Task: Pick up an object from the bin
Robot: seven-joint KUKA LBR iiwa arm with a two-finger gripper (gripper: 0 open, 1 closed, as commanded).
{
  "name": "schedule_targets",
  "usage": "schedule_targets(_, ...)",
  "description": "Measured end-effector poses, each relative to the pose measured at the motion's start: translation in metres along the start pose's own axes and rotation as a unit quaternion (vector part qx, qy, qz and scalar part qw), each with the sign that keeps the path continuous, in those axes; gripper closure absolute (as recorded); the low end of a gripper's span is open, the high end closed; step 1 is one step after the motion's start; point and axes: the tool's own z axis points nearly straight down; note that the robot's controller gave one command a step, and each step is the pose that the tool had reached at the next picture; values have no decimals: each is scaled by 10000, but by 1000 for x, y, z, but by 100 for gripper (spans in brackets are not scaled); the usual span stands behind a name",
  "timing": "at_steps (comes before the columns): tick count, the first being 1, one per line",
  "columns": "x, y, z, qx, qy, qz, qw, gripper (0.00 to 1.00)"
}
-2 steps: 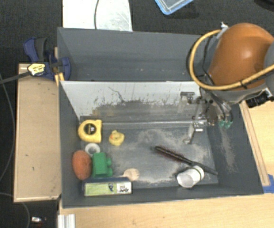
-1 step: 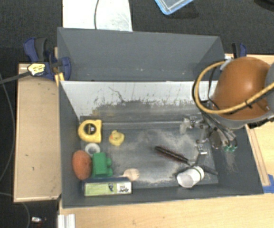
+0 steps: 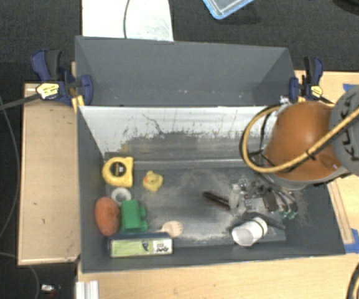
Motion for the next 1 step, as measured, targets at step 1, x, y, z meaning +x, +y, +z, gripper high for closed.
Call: schedule_targets(1,0,0,0,0,0,-1,10000,0)
